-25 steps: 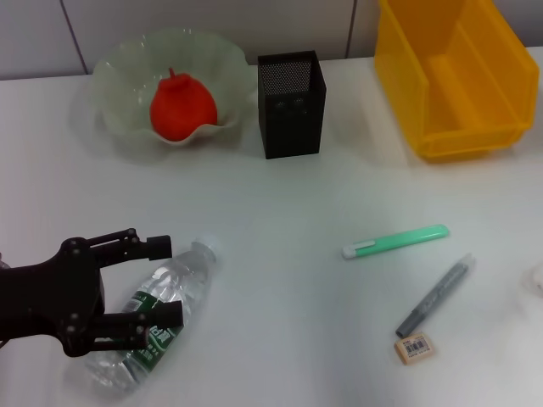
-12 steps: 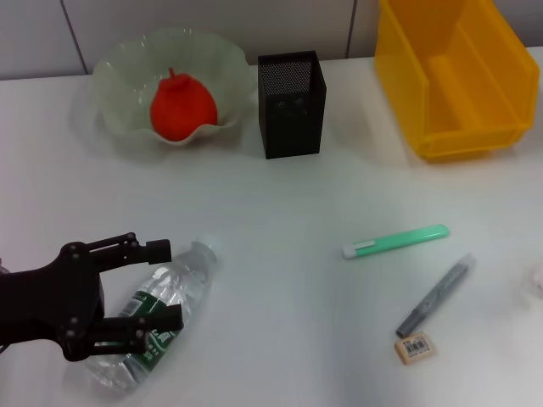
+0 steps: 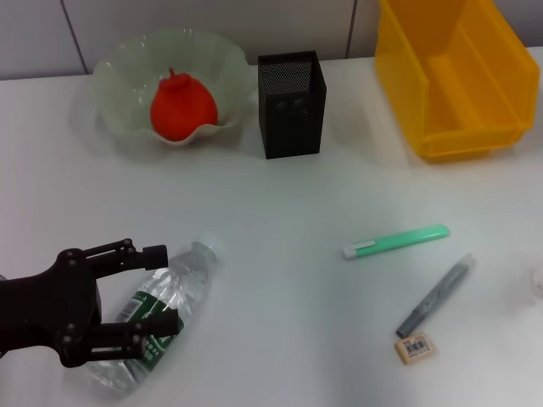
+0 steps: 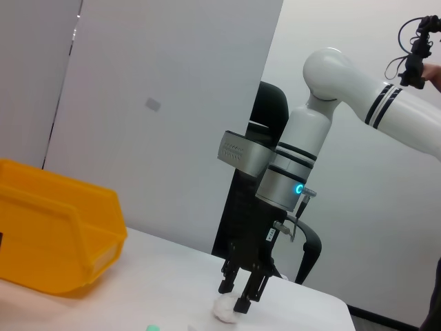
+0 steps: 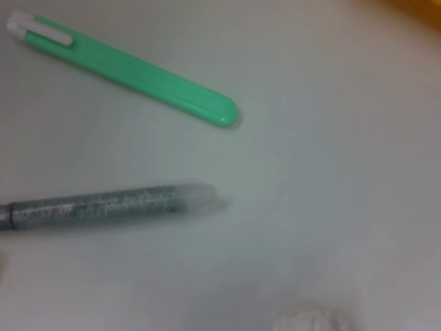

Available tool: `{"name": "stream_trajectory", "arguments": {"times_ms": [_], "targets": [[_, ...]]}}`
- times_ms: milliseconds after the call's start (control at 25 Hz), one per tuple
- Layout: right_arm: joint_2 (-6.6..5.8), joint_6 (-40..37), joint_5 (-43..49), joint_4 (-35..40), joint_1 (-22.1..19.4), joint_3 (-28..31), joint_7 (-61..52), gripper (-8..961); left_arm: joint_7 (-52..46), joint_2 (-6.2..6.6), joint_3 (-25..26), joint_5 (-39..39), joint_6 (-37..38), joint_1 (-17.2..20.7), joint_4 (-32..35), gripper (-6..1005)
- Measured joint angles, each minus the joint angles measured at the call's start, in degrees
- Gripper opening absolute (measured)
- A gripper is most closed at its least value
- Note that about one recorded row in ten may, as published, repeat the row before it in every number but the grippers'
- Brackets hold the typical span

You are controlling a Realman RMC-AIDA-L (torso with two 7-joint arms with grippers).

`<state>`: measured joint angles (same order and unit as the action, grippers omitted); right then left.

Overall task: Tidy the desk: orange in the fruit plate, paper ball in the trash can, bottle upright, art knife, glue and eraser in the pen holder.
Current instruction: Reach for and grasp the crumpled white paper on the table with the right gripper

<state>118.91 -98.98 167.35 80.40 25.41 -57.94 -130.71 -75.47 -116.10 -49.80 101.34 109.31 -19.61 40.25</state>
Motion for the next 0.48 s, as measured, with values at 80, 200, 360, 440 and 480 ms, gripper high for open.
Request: {"name": "stream_trajectory", "arguments": {"times_ms": [80,200,360,440,480], "targets": [[0.00,0.12,0.00,-0.04,0.02,-0.04,-0.03,718,-0.03,0.00,0.06,0.00,0.00,0.08,0.00,834],[-0.04,0.14,0.00,-1.02,0.46,-0.13,-0.06,617,-0.10,0.00,0.20,0.00,0.06,0.38,0.00,834],[-0.14,0.13,0.00,-1.94,0.73,-0.15,-0.18,476,-0.16,0.00,0.30,0.00,0.20,0.61,0.00,834],[-0.22,0.14,0.00,-2.14,0.76,-0.19,-0.28,414,-0.20,0.00,0.31,0.00,0.20,0.65,0.00,834],[-0.23,0.15,0.00,-2.12,0.74,-0.22,-0.31,387,-0.20,0.00,0.32,0.00,0.20,0.67,0.00,834]]}}
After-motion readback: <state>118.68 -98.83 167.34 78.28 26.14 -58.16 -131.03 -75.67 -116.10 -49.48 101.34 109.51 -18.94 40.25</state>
